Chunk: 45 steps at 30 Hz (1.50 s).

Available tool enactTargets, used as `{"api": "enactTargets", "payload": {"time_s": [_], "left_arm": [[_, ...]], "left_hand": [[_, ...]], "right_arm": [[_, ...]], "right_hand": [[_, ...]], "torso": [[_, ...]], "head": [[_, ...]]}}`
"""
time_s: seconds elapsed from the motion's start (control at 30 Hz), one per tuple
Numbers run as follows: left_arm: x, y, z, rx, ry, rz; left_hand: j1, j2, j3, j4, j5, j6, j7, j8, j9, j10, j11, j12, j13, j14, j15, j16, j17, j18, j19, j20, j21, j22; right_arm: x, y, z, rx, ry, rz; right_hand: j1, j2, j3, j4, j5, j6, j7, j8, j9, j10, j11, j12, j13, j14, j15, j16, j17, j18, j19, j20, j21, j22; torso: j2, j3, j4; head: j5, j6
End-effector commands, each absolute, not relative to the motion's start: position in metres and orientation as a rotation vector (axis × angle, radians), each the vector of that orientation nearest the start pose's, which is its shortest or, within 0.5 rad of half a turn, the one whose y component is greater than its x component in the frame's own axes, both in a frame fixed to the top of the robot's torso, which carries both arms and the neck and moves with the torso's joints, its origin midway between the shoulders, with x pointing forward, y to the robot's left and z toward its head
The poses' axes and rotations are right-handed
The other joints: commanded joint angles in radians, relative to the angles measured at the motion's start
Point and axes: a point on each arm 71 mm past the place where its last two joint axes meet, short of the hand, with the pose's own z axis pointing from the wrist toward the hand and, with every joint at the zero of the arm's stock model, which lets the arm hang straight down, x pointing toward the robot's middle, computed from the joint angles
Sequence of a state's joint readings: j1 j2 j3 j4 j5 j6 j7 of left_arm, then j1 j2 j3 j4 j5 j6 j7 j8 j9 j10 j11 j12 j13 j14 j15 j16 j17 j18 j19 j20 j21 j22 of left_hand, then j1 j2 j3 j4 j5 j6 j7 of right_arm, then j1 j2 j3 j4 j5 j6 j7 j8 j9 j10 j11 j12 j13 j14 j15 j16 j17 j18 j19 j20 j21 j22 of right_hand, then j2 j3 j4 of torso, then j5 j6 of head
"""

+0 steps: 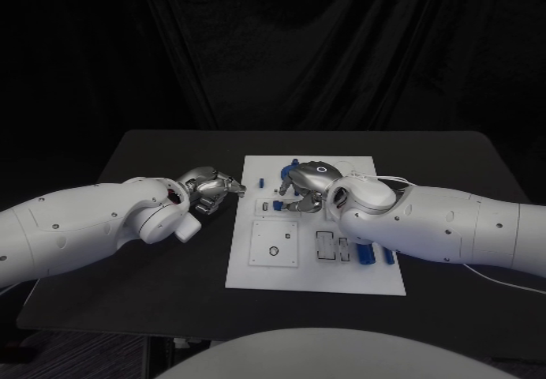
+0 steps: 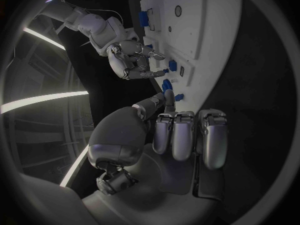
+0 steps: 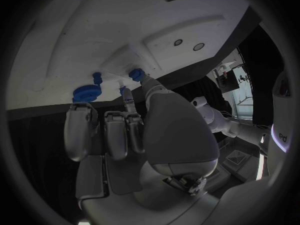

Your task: Assemble the parts on the task board

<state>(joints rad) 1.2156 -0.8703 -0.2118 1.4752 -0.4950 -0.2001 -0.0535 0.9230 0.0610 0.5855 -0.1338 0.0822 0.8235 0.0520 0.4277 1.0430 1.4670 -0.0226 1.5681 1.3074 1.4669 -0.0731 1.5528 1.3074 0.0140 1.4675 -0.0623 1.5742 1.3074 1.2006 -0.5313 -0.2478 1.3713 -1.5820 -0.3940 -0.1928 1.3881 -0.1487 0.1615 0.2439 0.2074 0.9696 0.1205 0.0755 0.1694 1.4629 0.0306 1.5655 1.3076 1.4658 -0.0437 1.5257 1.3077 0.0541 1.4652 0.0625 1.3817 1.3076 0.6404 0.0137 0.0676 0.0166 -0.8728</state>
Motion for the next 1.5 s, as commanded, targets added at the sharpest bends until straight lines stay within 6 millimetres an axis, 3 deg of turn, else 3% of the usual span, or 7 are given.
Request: {"api": "enactTargets", "payload": {"time_s": [0.03,0.63,0.8,0.83,0.87,1.03,1.5], "left_arm": [[0.465,0.235,-0.258,-0.787,2.051,-0.992],[0.463,0.238,-0.263,-0.787,2.078,-1.025],[0.46,0.236,-0.266,-0.841,2.068,-1.1],[0.46,0.236,-0.266,-0.847,2.062,-1.112],[0.46,0.236,-0.266,-0.851,2.058,-1.12],[0.459,0.237,-0.269,-0.857,2.043,-1.161],[0.46,0.24,-0.27,-0.836,2.003,-1.228]], "left_hand": [[-0.027,-0.005,0.003,0.004,-0.011,-0.015,0.006,0.002,-0.005,0.104,0.007,0.003,0.263,0.09,0.009,0.003,0.224,-0.014,0.103,0.006,-0.003,0.263],[-0.147,-0.055,-0.127,0.043,-0.034,-0.131,0.083,-0.204,-0.251,0.104,0.076,0.003,0.263,0.088,0.069,0.002,0.22,-0.014,0.103,0.056,-0.003,0.263],[-0.087,-0.001,-0.105,0.023,-0.016,-0.077,0.084,-0.22,-0.333,0.104,0.077,0.003,0.263,0.094,0.073,0.009,0.236,-0.014,0.103,0.064,-0.003,0.263],[-0.08,0.002,-0.109,0.03,0.038,-0.064,0.084,-0.22,-0.348,0.104,0.075,0.003,0.263,0.095,0.073,0.01,0.24,-0.014,0.103,0.063,-0.003,0.263],[-0.084,-0.025,-0.147,0.076,0.274,-0.045,0.086,-0.225,-0.373,0.104,0.071,0.003,0.263,0.097,0.069,0.012,0.244,-0.014,0.103,0.068,-0.003,0.263],[0.046,-0.02,-0.224,0.136,0.476,-0.048,0.084,-0.223,-0.418,0.104,0.075,0.003,0.263,0.101,0.071,0.015,0.255,-0.014,0.103,0.065,-0.003,0.263],[0.211,-0.041,-0.325,0.144,0.407,-0.091,0.085,-0.12,-0.399,0.104,0.077,0.003,0.263,0.104,0.076,0.018,0.263,-0.014,0.103,0.077,-0.003,0.263]], "right_arm": [[0.468,-0.087,-0.258,-0.407,1.727,0.635],[0.469,-0.082,-0.26,-0.417,1.715,0.658],[0.469,-0.081,-0.259,-0.421,1.709,0.665],[0.469,-0.08,-0.259,-0.422,1.708,0.666],[0.469,-0.08,-0.259,-0.423,1.708,0.667],[0.469,-0.079,-0.259,-0.427,1.704,0.672],[0.472,-0.077,-0.262,-0.431,1.713,0.664]], "right_hand": [[-0.001,0.009,-0.001,-0.005,0.007,-0.011,0.001,-0.003,-0.001,0.108,0.008,0.005,0.263,0.093,0.009,0.002,0.207,-0.013,0.048,0.008,0.003,0.21],[0.012,0.021,0.006,-0.018,0.049,-0.021,0.005,-0.005,-0.006,0.108,0.011,0.005,0.263,0.093,0.013,0.003,0.207,-0.014,0.047,0.011,0.008,0.21],[0.016,0.023,0.011,-0.027,0.098,-0.018,0.005,-0.002,-0.007,0.108,0.012,0.005,0.263,0.093,0.014,0.004,0.208,-0.014,0.046,0.012,0.011,0.211],[0.018,0.023,0.014,-0.031,0.125,-0.015,0.005,-0.001,-0.007,0.108,0.012,0.005,0.263,0.093,0.013,0.004,0.208,-0.014,0.045,0.012,0.011,0.21],[0.018,0.023,0.015,-0.031,0.128,-0.014,0.005,-0.001,-0.007,0.108,0.012,0.005,0.263,0.093,0.013,0.004,0.208,-0.014,0.045,0.012,0.011,0.21],[0.022,0.023,0.025,-0.04,0.177,-0.003,0.003,0.004,-0.006,0.108,0.01,0.005,0.263,0.093,0.012,0.005,0.208,-0.014,0.044,0.012,0.013,0.211],[0.015,0.017,0.032,-0.046,0.179,-0.009,0.005,0.0,-0.008,0.108,0.011,0.005,0.263,0.092,0.013,0.004,0.207,-0.013,0.042,0.012,0.011,0.209]], "torso": [[0.0,0.0002,0.0006],[0.0,0.0005,0.0001],[0.0,0.0005,0.0004],[0.0,0.0006,0.0004],[0.0,0.0005,0.0003],[0.0,0.0002,0.0001],[0.0,-0.0003,0.0004]], "head": [[-0.001,0.0],[0.008,0.0],[0.006,0.0],[0.004,0.0],[0.003,0.0],[0.002,0.0],[0.001,0.0]]}}
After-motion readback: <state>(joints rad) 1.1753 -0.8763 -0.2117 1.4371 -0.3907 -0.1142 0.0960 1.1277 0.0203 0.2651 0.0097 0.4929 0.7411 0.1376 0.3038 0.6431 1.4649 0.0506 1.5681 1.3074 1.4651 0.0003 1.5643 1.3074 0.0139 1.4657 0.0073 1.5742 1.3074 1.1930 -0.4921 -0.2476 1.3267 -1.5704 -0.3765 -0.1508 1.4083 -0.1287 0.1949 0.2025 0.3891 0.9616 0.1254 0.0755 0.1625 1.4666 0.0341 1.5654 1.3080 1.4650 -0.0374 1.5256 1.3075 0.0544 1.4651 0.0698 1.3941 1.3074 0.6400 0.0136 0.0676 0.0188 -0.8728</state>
